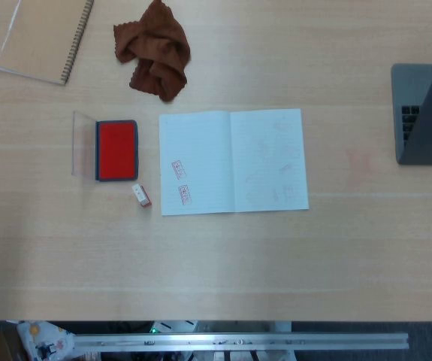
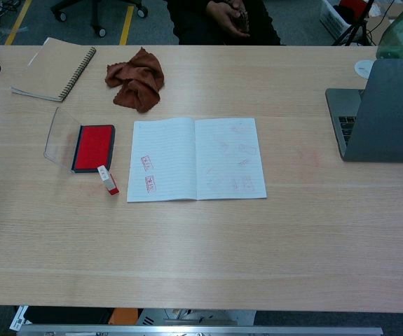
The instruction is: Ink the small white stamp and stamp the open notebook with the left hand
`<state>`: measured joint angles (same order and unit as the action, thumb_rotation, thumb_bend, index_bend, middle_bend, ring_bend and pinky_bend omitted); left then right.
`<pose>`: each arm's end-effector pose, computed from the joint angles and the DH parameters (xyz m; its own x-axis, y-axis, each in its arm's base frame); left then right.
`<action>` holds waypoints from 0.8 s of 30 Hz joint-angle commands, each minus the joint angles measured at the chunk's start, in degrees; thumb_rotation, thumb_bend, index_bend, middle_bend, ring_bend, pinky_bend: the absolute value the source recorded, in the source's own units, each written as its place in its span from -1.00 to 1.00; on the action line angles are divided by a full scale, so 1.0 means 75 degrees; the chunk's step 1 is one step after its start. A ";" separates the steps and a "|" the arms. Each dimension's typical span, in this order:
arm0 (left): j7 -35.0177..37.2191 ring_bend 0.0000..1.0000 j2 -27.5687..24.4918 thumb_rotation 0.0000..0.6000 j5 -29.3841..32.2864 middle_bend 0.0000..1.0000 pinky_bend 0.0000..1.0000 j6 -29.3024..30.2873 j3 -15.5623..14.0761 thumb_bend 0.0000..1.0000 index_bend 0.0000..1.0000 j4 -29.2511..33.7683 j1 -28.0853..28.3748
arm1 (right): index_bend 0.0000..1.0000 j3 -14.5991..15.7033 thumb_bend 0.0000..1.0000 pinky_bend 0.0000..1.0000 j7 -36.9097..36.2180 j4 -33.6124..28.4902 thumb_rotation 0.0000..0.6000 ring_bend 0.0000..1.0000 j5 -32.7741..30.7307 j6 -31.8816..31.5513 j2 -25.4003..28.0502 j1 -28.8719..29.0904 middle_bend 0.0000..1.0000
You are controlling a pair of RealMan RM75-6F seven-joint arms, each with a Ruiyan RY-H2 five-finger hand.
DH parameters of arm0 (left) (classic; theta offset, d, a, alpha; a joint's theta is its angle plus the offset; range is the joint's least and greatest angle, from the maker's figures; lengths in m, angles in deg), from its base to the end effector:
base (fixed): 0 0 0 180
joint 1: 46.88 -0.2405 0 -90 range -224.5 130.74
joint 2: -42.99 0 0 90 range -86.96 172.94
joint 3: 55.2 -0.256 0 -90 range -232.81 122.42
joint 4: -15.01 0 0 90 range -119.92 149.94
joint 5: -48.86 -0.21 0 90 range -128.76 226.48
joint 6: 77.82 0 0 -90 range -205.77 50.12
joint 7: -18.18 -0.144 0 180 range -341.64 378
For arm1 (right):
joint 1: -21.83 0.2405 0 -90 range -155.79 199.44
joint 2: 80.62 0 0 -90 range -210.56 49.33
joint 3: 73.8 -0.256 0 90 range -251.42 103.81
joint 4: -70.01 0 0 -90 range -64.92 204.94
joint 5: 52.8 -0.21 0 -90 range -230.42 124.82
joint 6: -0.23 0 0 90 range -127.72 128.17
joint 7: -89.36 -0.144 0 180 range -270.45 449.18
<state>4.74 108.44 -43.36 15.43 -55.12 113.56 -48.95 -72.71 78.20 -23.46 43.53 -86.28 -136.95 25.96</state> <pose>-0.2881 0.1336 0.1515 0.4909 -0.0478 0.8699 0.8711 0.0071 -0.4911 -0.3001 -0.1607 0.1832 0.3374 -0.0750 0.9384 -0.9330 -0.1593 0.3227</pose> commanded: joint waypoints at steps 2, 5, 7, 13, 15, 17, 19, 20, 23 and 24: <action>0.0007 -0.50 0.0001 1.00 -0.0008 -0.45 -0.42 -0.0010 -0.0001 -0.32 -0.58 -0.0010 0.0009 | -0.36 0.0000 -0.30 -0.48 -0.0015 0.0014 1.00 -0.63 -0.0022 -0.0011 -0.0012 -0.0007 -0.25; 0.0019 -0.50 -0.0004 1.00 -0.0037 -0.45 -0.42 0.0017 -0.0007 -0.32 -0.58 0.0000 0.0001 | -0.36 0.0000 -0.30 -0.48 -0.0050 0.0042 1.00 -0.63 -0.0066 -0.0019 -0.0020 -0.0021 -0.25; 0.0020 -0.50 -0.0015 1.00 -0.0051 -0.45 -0.42 0.0039 -0.0011 -0.32 -0.58 0.0002 -0.0009 | -0.36 -0.0002 -0.30 -0.48 -0.0087 0.0066 1.00 -0.63 -0.0084 -0.0050 -0.0021 -0.0037 -0.25; 0.0060 -0.50 -0.0039 1.00 -0.0108 -0.45 -0.42 0.0061 -0.0002 -0.32 -0.58 0.0029 0.0005 | -0.36 -0.0006 -0.30 -0.48 -0.0195 0.0136 1.00 -0.63 -0.0137 -0.0099 -0.0043 -0.0070 -0.25; 0.0106 -0.50 -0.0052 1.00 -0.0149 -0.45 -0.42 0.0066 -0.0004 -0.32 -0.58 0.0042 0.0018 | -0.36 -0.0003 -0.30 -0.48 -0.0213 0.0157 1.00 -0.63 -0.0145 -0.0101 -0.0051 -0.0075 -0.25; 0.0154 -0.50 -0.0070 1.00 -0.0183 -0.45 -0.42 0.0054 -0.0015 -0.32 -0.58 0.0037 0.0031 | -0.36 -0.0005 -0.30 -0.48 -0.0221 0.0164 1.00 -0.63 -0.0147 -0.0113 -0.0051 -0.0079 -0.25; 0.0213 -0.50 -0.0098 1.00 -0.0231 -0.45 -0.42 0.0026 -0.0029 -0.32 -0.58 0.0028 0.0058 | -0.36 -0.0010 -0.30 -0.48 -0.0233 0.0166 1.00 -0.63 -0.0155 -0.0117 -0.0054 -0.0078 -0.25; 0.0249 -0.50 -0.0115 1.00 -0.0254 -0.44 -0.42 0.0009 -0.0033 -0.32 -0.58 0.0029 0.0074 | -0.36 -0.0008 -0.30 -0.48 -0.0235 0.0164 1.00 -0.63 -0.0157 -0.0109 -0.0052 -0.0076 -0.25; 0.0440 -0.50 -0.0176 1.00 -0.0357 -0.44 -0.42 -0.0058 -0.0056 -0.32 -0.58 0.0047 0.0145 | -0.36 -0.0006 -0.30 -0.48 -0.0214 0.0154 1.00 -0.63 -0.0162 -0.0087 -0.0042 -0.0066 -0.25; 0.0506 -0.50 -0.0204 1.00 -0.0408 -0.44 -0.42 -0.0097 -0.0065 -0.32 -0.58 0.0043 0.0184 | -0.36 -0.0008 -0.30 -0.48 -0.0212 0.0146 1.00 -0.63 -0.0164 -0.0090 -0.0040 -0.0066 -0.25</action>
<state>8.01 107.18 -45.99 15.05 -55.50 113.87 -47.92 -72.77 76.61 -22.37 42.29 -86.96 -137.25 25.46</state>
